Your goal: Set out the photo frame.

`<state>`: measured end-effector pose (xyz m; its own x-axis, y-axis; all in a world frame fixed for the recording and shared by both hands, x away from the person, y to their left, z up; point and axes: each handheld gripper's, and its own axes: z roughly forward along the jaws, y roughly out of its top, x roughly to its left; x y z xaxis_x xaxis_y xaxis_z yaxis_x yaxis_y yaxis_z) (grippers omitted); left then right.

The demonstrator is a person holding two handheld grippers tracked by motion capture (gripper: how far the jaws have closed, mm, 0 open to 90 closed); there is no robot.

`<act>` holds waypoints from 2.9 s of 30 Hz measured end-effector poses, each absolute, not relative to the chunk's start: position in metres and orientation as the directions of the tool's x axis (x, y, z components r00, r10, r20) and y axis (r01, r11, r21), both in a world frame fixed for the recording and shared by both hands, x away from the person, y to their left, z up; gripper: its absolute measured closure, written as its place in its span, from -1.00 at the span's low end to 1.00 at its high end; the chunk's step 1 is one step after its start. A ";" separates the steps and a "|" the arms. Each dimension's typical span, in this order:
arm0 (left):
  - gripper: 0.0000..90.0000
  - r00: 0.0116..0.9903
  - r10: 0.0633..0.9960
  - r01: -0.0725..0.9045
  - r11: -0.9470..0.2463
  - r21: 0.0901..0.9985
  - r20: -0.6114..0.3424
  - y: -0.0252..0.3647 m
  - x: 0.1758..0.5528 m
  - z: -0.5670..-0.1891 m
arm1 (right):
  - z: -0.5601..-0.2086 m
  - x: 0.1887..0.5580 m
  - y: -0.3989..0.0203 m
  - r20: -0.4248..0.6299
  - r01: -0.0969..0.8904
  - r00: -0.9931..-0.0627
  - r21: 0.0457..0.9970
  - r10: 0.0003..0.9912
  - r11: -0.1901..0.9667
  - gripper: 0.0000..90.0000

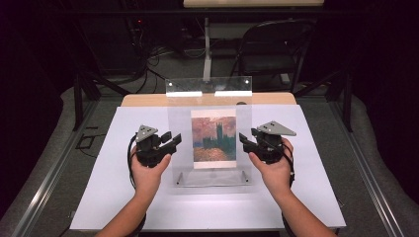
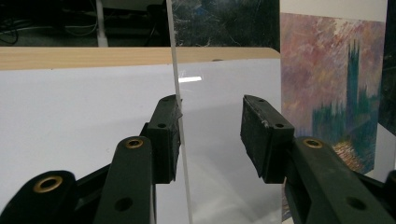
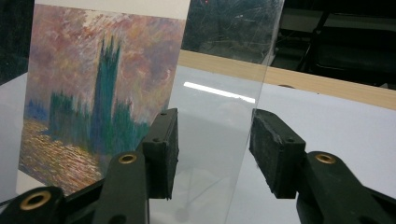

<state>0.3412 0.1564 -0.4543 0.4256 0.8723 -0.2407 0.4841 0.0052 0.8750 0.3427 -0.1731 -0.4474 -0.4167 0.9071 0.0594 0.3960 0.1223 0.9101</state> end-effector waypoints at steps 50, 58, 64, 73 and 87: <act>0.39 0.521 0.828 0.415 -0.031 0.909 -0.209 0.168 0.272 -0.459 | -0.449 0.270 -0.193 0.091 0.354 -0.483 0.930 0.871 0.099 0.50; 0.39 0.527 0.818 0.428 -0.021 0.904 -0.230 0.171 0.273 -0.459 | -0.450 0.272 -0.196 0.113 0.357 -0.504 0.930 0.856 0.087 0.45; 0.35 0.531 0.818 0.410 -0.022 0.912 -0.219 0.178 0.265 -0.458 | -0.452 0.268 -0.200 0.126 0.358 -0.519 0.930 0.845 0.081 0.40; 0.28 0.512 0.836 0.408 -0.032 0.912 -0.199 0.197 0.257 -0.467 | -0.459 0.261 -0.220 0.145 0.363 -0.492 0.931 0.859 0.051 0.34; 0.08 0.433 0.888 0.442 -0.060 0.895 -0.154 0.218 0.273 -0.514 | -0.509 0.274 -0.240 0.067 0.391 -0.411 0.914 0.909 0.109 0.11</act>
<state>0.2729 0.2181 -0.5138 0.4328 0.8882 -0.1544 0.4425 -0.0601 0.8948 0.2736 -0.2400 -0.5085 -0.4108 0.9093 0.0669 0.3909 0.1094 0.9139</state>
